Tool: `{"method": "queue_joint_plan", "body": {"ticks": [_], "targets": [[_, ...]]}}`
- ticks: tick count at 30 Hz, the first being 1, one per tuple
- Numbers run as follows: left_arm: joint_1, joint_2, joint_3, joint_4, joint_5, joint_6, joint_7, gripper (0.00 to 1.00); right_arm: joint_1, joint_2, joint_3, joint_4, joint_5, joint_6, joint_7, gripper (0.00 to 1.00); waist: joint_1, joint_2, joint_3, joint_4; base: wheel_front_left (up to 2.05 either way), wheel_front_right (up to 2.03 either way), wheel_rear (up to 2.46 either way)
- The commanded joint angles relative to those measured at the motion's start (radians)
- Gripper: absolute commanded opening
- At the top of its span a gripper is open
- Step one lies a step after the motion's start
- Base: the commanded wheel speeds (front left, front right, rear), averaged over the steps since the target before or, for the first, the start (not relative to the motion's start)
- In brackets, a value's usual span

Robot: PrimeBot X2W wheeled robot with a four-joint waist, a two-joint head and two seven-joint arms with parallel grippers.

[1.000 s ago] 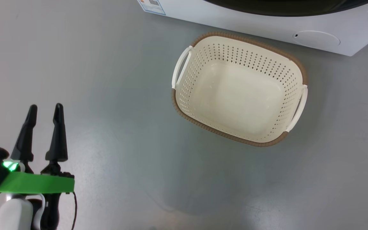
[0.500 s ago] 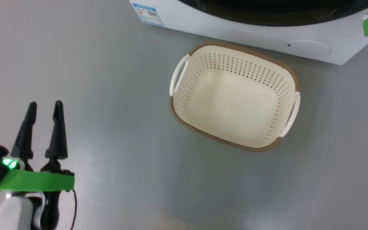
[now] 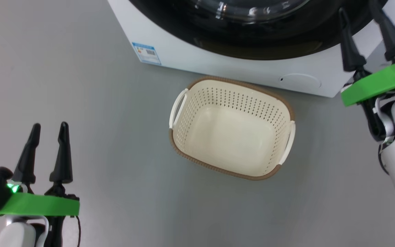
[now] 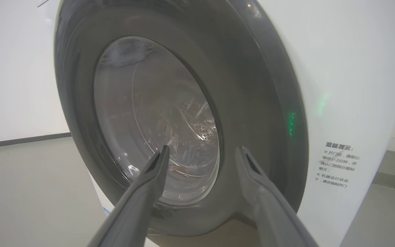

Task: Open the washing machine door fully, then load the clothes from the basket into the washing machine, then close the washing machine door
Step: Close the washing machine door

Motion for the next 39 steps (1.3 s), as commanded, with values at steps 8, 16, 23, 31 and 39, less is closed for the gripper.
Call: {"method": "queue_joint_plan", "body": {"ticks": [8, 16, 23, 31, 39], "targets": [[0.046, 0.036, 0.04, -0.006, 0.026, 0.001, -0.006, 1.0, 0.13, 0.02, 0.046, -0.084, 0.04, -0.003, -0.012, 1.0, 0.0001, -0.0001, -0.154, -0.089, 0.0, 0.0, 0.0], [0.091, 0.023, 0.043, -0.007, 0.044, 0.001, -0.006, 1.0, 0.271, 0.028, 0.052, -0.141, 0.075, -0.003, -0.012, 1.0, 0.0001, -0.0001, -0.245, -0.138, 0.0, 0.0, 0.0], [0.131, 0.01, 0.044, -0.016, 0.042, 0.001, -0.006, 1.0, 0.375, 0.023, 0.048, -0.182, 0.081, -0.003, -0.012, 1.0, 0.0001, -0.0001, -0.299, -0.176, 0.0, 0.0, 0.0], [0.153, 0.014, 0.032, -0.018, 0.025, 0.001, -0.006, 1.0, 0.468, 0.028, 0.028, -0.216, 0.081, -0.003, -0.012, 1.0, 0.0001, -0.0001, -0.331, -0.215, 0.0, 0.0, 0.0], [0.166, 0.017, 0.029, -0.034, 0.0, 0.001, -0.006, 1.0, 0.558, 0.046, -0.011, -0.239, 0.081, -0.003, -0.012, 1.0, 0.0001, -0.0001, -0.344, -0.232, 0.0, 0.0, 0.0]]}}
